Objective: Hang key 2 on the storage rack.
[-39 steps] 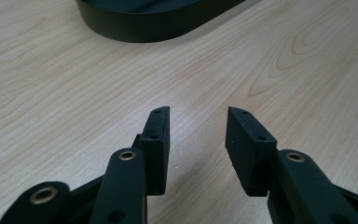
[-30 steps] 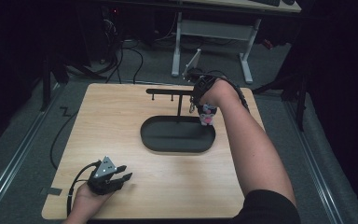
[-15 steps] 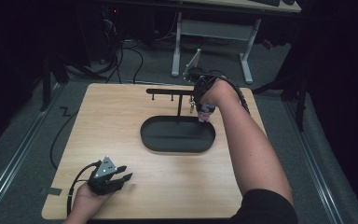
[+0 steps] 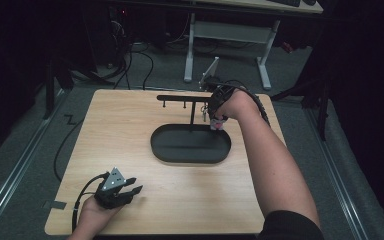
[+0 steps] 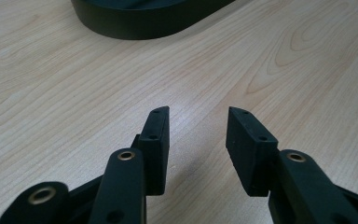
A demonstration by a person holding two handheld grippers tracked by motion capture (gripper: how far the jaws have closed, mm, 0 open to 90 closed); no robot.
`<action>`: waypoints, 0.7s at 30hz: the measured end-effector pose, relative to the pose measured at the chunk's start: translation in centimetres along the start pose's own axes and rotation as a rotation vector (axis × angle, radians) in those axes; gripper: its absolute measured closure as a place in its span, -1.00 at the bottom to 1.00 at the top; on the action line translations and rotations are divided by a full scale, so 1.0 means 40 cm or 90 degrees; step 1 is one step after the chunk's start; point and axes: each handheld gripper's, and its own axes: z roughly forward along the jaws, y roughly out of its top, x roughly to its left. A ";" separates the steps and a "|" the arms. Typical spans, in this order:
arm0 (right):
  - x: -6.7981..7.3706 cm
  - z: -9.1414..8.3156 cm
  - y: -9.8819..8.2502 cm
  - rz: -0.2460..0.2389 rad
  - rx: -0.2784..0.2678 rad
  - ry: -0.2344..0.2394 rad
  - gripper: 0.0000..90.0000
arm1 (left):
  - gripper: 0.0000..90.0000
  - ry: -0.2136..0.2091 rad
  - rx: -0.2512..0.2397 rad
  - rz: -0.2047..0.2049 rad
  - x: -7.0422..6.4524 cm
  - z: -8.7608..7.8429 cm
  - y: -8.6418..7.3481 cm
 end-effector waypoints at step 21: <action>0.016 0.043 -0.138 0.039 -0.043 0.031 0.24 | 0.32 -0.002 0.010 0.008 -0.009 0.009 0.002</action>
